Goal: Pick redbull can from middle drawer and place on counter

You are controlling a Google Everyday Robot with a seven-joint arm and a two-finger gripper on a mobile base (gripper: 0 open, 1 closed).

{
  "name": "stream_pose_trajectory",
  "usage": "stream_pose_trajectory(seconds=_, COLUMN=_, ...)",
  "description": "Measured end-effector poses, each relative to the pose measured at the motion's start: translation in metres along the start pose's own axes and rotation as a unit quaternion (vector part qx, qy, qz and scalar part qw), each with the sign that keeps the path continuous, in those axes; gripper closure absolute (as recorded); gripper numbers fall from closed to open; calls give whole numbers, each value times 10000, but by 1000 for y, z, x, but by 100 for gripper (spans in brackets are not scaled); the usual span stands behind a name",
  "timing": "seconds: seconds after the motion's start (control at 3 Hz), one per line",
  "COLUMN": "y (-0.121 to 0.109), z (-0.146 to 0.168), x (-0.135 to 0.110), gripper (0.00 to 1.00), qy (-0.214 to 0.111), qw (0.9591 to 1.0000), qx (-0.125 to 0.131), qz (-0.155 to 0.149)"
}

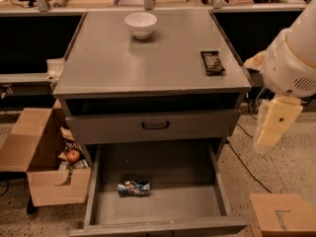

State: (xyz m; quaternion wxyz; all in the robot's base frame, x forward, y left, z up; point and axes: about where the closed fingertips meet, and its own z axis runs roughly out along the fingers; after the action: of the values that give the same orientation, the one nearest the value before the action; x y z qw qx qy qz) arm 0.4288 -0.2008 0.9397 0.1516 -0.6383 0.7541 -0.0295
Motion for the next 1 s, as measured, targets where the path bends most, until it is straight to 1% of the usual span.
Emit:
stream_pose_trajectory(seconds=0.33, y=31, z=57, x=-17, gripper=0, qy=-94, qw=9984, qx=-250, qz=-503)
stream_pose_trajectory(seconds=0.67, y=77, z=150, x=-43, gripper=0, qy=-557, qw=9920, qx=-811, qz=-789)
stream_pose_trajectory(seconds=1.0, y=101, z=216, x=-80, gripper=0, qy=-1230, qw=9819, qx=-1232, qz=-749)
